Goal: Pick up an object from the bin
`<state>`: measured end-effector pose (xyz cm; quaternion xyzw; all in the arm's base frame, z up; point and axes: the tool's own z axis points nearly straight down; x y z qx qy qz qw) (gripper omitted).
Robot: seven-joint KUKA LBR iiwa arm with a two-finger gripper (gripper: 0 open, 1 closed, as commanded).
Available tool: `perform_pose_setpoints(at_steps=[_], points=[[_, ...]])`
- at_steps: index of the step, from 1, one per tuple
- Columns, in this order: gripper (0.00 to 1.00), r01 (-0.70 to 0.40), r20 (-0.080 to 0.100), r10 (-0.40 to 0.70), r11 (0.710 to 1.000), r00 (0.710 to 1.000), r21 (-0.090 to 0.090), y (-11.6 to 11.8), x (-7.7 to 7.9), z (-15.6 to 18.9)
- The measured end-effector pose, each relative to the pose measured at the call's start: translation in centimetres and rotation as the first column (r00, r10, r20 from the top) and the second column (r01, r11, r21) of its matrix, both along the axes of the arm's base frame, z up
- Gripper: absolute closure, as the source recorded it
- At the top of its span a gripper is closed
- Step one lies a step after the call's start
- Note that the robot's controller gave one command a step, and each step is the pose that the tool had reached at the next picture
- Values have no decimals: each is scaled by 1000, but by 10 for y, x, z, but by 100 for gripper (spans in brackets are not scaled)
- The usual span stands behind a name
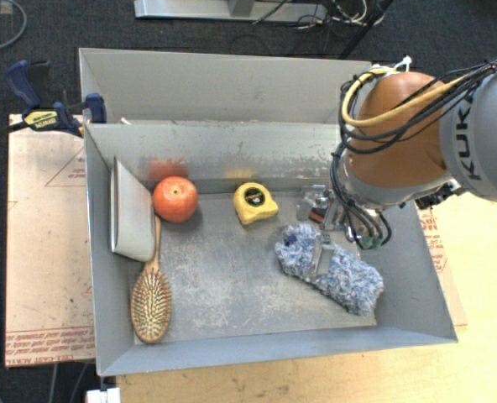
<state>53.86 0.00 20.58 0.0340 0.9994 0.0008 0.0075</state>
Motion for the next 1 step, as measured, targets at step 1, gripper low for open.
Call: perform_pose_setpoints(at_steps=[1], points=[[0, -64, -12, 64, 998, 998, 1, 0, 15, -64]])
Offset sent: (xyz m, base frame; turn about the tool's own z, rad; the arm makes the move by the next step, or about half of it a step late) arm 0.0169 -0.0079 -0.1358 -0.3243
